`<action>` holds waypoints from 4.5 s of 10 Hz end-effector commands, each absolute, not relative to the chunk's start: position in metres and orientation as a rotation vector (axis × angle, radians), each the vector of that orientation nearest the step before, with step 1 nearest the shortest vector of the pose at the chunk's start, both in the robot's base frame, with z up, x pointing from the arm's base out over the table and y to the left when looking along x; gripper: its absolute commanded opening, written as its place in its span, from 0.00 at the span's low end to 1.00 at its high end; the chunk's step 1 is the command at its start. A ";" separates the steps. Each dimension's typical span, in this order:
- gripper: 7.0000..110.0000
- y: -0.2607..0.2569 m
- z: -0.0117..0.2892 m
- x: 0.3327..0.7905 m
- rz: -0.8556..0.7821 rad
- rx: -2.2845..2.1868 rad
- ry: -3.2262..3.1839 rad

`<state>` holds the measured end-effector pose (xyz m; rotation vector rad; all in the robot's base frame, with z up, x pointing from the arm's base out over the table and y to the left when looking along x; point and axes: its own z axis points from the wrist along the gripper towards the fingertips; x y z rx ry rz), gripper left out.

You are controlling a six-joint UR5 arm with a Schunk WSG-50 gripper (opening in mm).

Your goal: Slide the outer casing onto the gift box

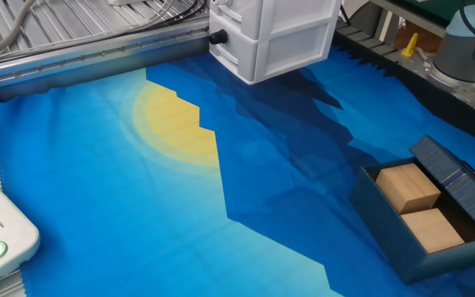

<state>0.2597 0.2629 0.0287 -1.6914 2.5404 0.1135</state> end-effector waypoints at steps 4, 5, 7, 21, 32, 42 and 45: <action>0.00 0.295 0.037 0.250 0.313 -1.247 2.773; 0.00 0.295 0.037 0.252 0.303 -1.172 2.818; 0.00 0.301 0.032 0.255 0.226 -1.187 2.852; 0.00 0.274 0.001 0.238 -0.165 -1.749 2.636; 0.00 0.258 -0.002 0.239 -0.026 -1.651 2.681; 0.00 0.263 0.001 0.258 -0.084 -1.679 2.594; 0.00 0.261 -0.007 0.265 -0.091 -1.671 2.590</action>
